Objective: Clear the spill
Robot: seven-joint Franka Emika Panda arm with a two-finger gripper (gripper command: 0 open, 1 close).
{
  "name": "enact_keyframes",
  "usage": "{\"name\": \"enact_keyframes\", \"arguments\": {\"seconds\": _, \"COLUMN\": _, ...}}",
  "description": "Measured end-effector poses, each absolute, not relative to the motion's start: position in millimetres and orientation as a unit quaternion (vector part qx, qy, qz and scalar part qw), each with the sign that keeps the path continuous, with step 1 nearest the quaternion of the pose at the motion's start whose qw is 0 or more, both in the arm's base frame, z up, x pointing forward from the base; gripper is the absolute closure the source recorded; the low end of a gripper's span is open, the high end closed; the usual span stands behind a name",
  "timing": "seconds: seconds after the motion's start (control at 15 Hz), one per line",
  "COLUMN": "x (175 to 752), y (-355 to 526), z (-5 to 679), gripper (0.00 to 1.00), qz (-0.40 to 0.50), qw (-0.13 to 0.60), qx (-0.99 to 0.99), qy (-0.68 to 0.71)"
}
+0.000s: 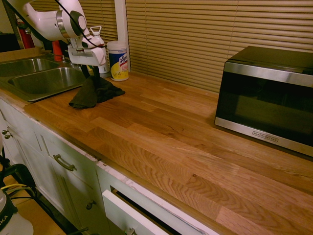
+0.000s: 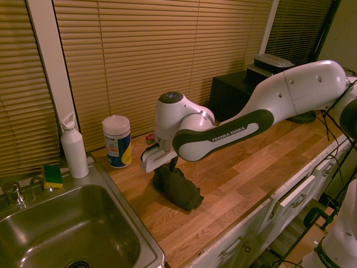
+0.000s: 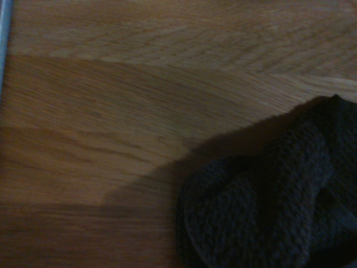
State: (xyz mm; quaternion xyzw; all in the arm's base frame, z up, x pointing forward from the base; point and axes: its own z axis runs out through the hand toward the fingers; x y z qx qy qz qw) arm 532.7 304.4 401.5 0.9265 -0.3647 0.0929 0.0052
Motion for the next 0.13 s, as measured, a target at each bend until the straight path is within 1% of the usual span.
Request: {"name": "enact_keyframes", "arguments": {"seconds": 0.13, "x": 515, "y": 307, "z": 429, "gripper": 0.00, "qz": 0.100, "qw": 0.004, "qx": 0.924, "qy": -0.369}}
